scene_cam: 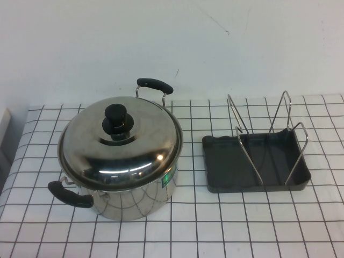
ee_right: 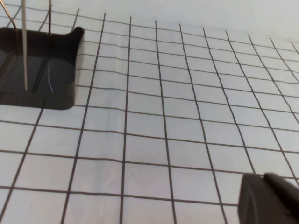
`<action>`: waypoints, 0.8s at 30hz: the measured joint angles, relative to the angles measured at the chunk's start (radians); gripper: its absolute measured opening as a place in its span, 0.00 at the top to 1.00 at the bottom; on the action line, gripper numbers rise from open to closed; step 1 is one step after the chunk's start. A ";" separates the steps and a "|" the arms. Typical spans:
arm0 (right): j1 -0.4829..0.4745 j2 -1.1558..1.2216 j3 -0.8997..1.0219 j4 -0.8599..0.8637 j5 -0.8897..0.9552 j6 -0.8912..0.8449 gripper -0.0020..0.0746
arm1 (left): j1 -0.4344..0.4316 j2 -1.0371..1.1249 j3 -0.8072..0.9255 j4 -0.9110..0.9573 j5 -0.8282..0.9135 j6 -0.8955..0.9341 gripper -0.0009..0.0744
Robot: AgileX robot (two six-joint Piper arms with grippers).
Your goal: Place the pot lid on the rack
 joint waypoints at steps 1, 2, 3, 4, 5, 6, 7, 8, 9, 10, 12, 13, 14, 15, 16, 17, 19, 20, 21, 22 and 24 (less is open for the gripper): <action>0.000 0.000 0.000 0.000 0.000 0.000 0.98 | 0.000 0.000 0.000 0.000 0.000 0.000 0.99; 0.000 0.000 0.000 0.000 0.000 0.000 0.98 | 0.000 0.000 0.000 0.000 0.000 0.000 0.99; 0.000 0.000 0.000 0.000 0.000 0.000 0.98 | 0.000 0.000 0.000 0.000 0.000 0.000 0.99; 0.000 0.000 0.000 0.000 0.000 0.000 0.98 | 0.000 0.000 0.000 0.000 0.000 0.000 0.99; 0.000 0.000 0.000 0.000 0.000 0.000 0.98 | 0.000 0.000 0.000 0.000 0.000 0.000 0.99; 0.000 0.000 0.000 0.000 0.000 0.000 0.98 | 0.000 0.000 0.000 0.000 0.000 0.000 0.99; 0.000 0.000 0.000 -0.002 0.000 -0.003 0.98 | 0.000 0.000 0.000 0.000 0.000 0.000 0.99; 0.000 0.000 0.000 -0.010 0.000 -0.004 0.98 | 0.000 0.000 0.000 0.000 0.000 0.000 0.99; 0.000 0.000 0.000 -0.019 0.000 -0.004 0.98 | 0.000 0.000 0.000 0.000 0.000 0.000 0.99; 0.000 0.000 0.000 -0.031 0.000 -0.004 0.98 | 0.000 0.000 0.000 0.000 0.000 0.000 0.99; 0.000 0.000 0.000 -0.055 0.000 -0.004 0.98 | 0.000 0.000 0.000 0.000 0.000 0.000 0.99; 0.000 0.000 0.000 -0.061 0.000 -0.006 0.98 | 0.000 0.000 0.000 0.000 0.000 0.000 0.99; 0.000 0.000 0.000 -0.063 0.000 -0.006 0.98 | 0.000 0.000 0.000 0.000 0.000 0.000 0.99; 0.000 0.000 0.000 -0.066 0.000 -0.006 0.98 | 0.000 0.000 0.000 0.000 0.000 0.000 0.99; 0.000 0.000 0.000 -0.068 0.000 -0.006 0.98 | 0.000 0.000 0.000 0.000 0.000 0.000 0.99; 0.000 0.000 0.000 -0.070 0.000 -0.006 0.98 | 0.000 0.000 0.000 0.000 0.000 0.000 0.99; 0.000 0.000 0.000 -0.071 0.000 -0.006 0.98 | 0.000 0.000 0.000 0.000 0.000 0.000 0.99; 0.000 0.000 0.000 -0.071 0.000 -0.006 0.98 | 0.000 0.000 0.000 0.000 0.000 0.000 0.99; 0.000 0.000 0.000 -0.071 0.000 -0.007 0.98 | 0.000 0.000 0.000 0.000 0.000 0.000 0.99; 0.000 0.000 0.000 -0.071 0.000 -0.007 0.98 | 0.000 0.000 0.000 0.000 0.000 0.000 0.99; 0.000 0.000 0.002 -0.071 0.000 -0.007 0.98 | 0.000 0.000 0.000 0.000 0.000 0.000 0.99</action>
